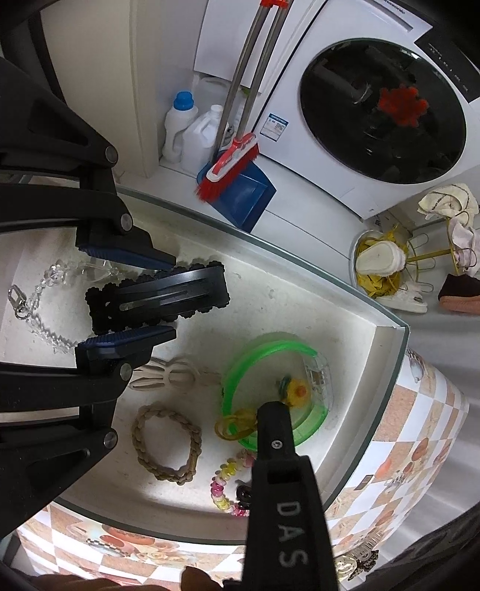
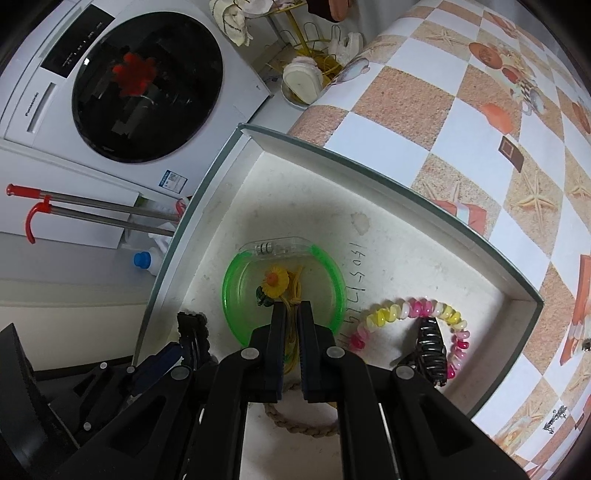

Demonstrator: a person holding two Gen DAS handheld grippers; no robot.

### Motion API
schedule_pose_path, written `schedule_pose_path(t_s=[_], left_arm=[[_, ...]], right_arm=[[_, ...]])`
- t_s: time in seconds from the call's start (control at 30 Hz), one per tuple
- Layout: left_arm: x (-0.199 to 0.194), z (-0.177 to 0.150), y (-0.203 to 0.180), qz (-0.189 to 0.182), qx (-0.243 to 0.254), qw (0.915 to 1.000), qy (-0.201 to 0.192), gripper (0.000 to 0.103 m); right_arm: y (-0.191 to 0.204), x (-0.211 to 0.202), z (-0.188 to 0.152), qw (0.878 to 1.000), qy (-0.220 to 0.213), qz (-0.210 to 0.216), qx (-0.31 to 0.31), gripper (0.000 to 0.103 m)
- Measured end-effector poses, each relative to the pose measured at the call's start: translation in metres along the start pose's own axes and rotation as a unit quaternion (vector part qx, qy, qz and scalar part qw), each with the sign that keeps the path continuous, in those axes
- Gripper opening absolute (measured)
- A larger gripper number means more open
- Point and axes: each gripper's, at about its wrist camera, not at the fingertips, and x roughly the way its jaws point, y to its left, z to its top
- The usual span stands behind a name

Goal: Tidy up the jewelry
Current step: 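Open the right tool over the green bangle while the left tool releases the black clip in the tray, then move the right tool to the small silver charm while the left tool reaches the silver barrette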

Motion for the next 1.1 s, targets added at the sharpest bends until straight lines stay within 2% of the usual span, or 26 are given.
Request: schedule_pose_path(t_s=[0.03,0.1,0.13,0.17,0.2,0.23,0.3,0.63,0.67,0.73,0.8,1.1], left_arm=[[-0.001,0.001,-0.001,0.001,0.0,1.0,0.001,0.037],[-0.002,0.001,-0.002,0.004,0.002,1.0,0.003,0.037],[-0.002,0.0,-0.002,0.004,0.002,1.0,0.004,0.037],[-0.003,0.0,-0.002,0.005,0.002,1.0,0.004,0.045],[-0.005,0.0,-0.003,0.007,0.003,1.0,0.003,0.059],[-0.007,0.0,-0.003,0.009,0.002,1.0,-0.001,0.083],[-0.015,-0.001,-0.004,0.008,0.004,0.9998,-0.018,0.085],[-0.029,0.002,-0.016,0.009,0.027,0.9995,-0.015,0.085],[-0.031,0.002,-0.018,0.009,0.03,0.9994,-0.015,0.086],[-0.033,0.003,-0.022,0.011,0.039,0.999,-0.015,0.103],[-0.038,0.004,-0.028,0.012,0.049,0.9985,-0.024,0.103],[-0.057,0.02,-0.07,-0.003,0.1,0.9942,-0.041,0.103]], right_arm=[[0.0,-0.001,0.0,1.0,-0.001,0.001,0.001,0.015],[-0.002,-0.006,-0.002,1.0,-0.006,0.004,0.003,0.037],[-0.002,-0.009,-0.002,1.0,-0.012,0.008,0.005,0.041],[-0.003,-0.012,-0.002,1.0,-0.016,0.01,0.006,0.045],[-0.002,-0.014,-0.002,1.0,-0.02,0.01,0.007,0.045],[-0.003,-0.018,-0.002,1.0,-0.024,0.013,0.009,0.045],[-0.006,-0.026,-0.004,0.999,-0.032,0.016,0.015,0.045],[-0.033,-0.062,-0.027,0.997,-0.058,0.013,0.056,0.053],[-0.036,-0.066,-0.031,0.996,-0.061,0.013,0.061,0.053],[-0.044,-0.073,-0.037,0.995,-0.066,0.012,0.071,0.054],[-0.055,-0.082,-0.042,0.994,-0.071,0.011,0.083,0.06],[-0.107,-0.116,-0.08,0.983,-0.101,-0.006,0.153,0.065]])
